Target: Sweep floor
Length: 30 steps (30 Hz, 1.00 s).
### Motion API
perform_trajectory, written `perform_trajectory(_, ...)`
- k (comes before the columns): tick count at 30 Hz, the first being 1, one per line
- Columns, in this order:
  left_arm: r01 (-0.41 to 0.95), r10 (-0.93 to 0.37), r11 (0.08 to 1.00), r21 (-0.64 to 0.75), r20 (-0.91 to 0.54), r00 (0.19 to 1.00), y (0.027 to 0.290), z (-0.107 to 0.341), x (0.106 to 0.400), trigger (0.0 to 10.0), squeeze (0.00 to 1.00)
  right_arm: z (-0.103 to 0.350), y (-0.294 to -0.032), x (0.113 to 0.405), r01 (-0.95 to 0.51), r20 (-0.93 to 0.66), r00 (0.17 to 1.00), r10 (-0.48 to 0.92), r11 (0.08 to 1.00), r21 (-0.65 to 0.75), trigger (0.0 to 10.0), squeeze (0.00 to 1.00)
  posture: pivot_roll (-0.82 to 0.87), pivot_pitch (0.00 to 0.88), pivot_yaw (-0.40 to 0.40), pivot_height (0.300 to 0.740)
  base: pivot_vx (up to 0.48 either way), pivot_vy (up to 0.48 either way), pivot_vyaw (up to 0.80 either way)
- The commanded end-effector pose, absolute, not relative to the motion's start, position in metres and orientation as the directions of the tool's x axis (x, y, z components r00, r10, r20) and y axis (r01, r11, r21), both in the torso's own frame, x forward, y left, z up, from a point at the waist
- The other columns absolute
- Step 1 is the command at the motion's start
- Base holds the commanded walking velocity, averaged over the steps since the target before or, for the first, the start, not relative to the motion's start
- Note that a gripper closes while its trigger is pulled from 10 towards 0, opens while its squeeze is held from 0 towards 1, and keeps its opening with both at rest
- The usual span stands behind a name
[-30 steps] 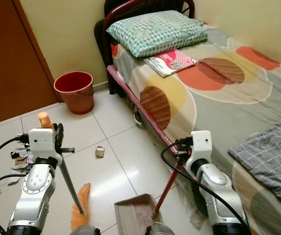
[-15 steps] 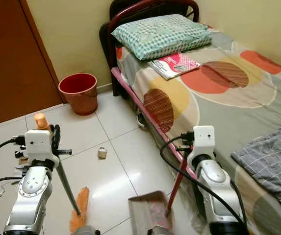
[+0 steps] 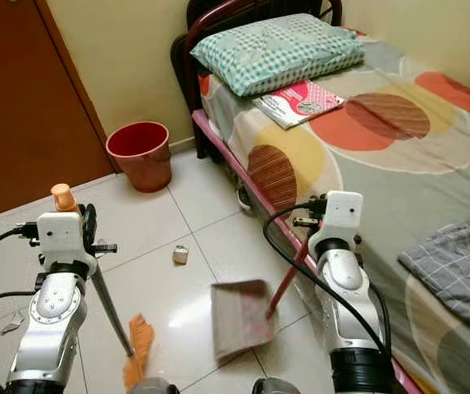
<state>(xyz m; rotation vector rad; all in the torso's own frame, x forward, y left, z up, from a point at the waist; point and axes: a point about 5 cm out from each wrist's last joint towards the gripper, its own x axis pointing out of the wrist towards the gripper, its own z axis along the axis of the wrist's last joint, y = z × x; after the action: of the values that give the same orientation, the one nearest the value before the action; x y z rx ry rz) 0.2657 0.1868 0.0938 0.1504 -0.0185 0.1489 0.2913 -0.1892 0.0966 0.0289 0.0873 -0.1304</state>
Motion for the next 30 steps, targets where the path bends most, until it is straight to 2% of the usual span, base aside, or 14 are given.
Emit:
perform_trajectory(1, -0.165, 0.154, 0.974, 0.153, 0.080, 0.985, 0.186, 0.102, 0.271, 10.0, 0.00, 0.095, -0.192, 0.292, 0.164, -0.080, 0.984, -0.160, 0.986, 0.045, 9.2, 0.00, 0.00, 0.032, -0.020, 0.740, 0.000, 0.000, 0.00)
perform_trajectory(2, -0.167, 0.156, 0.975, 0.150, 0.078, 0.985, 0.185, 0.101, 0.272, 10.0, 0.00, 0.094, -0.191, 0.291, 0.154, -0.082, 0.985, -0.149, 0.986, 0.063, 0.0, 0.00, 0.00, 0.032, -0.020, 0.740, 0.000, 0.000, 0.00)
perform_trajectory(5, -0.167, 0.157, 0.976, 0.137, 0.077, 0.985, 0.181, 0.099, 0.273, 10.0, 0.00, 0.088, -0.187, 0.289, 0.129, -0.084, 0.989, -0.123, 0.990, 0.061, 0.0, 0.00, 0.00, 0.032, -0.020, 0.740, 0.000, 0.000, 0.00)
perform_trajectory(6, -0.162, 0.152, 0.978, 0.133, 0.076, 0.985, 0.179, 0.099, 0.273, 10.0, 0.00, 0.088, -0.185, 0.289, 0.121, -0.082, 0.990, -0.116, 0.991, 0.055, 2.4, 0.00, 0.00, 0.024, -0.029, 0.740, 0.000, 0.000, 0.00)
perform_trajectory(7, -0.157, 0.149, 0.979, 0.130, 0.075, 0.986, 0.178, 0.098, 0.272, 10.0, 0.00, 0.088, -0.184, 0.289, 0.116, -0.082, 0.990, -0.112, 0.992, 0.048, 8.6, 0.00, 0.00, 0.021, -0.028, 0.740, 0.000, 0.000, 0.00)
perform_trajectory(8, -0.153, 0.145, 0.980, 0.129, 0.074, 0.987, 0.177, 0.097, 0.272, 10.0, 0.00, 0.087, -0.183, 0.289, 0.113, -0.080, 0.991, -0.109, 0.993, 0.046, 10.0, 0.00, 0.00, 0.021, -0.028, 0.740, 0.000, 0.000, 0.00)
perform_trajectory(16, -0.143, 0.134, 0.981, 0.129, 0.075, 0.988, 0.174, 0.093, 0.274, 10.0, 0.00, 0.087, -0.172, 0.295, 0.075, -0.056, 0.996, -0.070, 0.993, 0.090, 10.0, 0.00, 0.01, 0.011, -0.028, 0.740, 0.000, 0.000, 0.00)
perform_trajectory(19, -0.158, 0.149, 0.980, 0.120, 0.087, 0.985, 0.174, 0.095, 0.274, 10.0, 0.00, 0.093, -0.167, 0.299, 0.034, -0.018, 0.999, -0.033, 0.999, 0.030, 10.0, 0.00, 0.01, 0.008, -0.041, 0.740, 0.000, 0.000, 0.00)
perform_trajectory(30, -0.170, 0.157, 0.981, 0.098, 0.130, 0.979, 0.183, 0.107, 0.275, 10.0, 0.00, 0.096, -0.167, 0.305, 0.009, 0.007, 1.000, -0.009, 1.000, 0.025, 10.0, 0.00, 0.02, 0.009, -0.026, 0.740, 0.000, 0.000, 0.73)
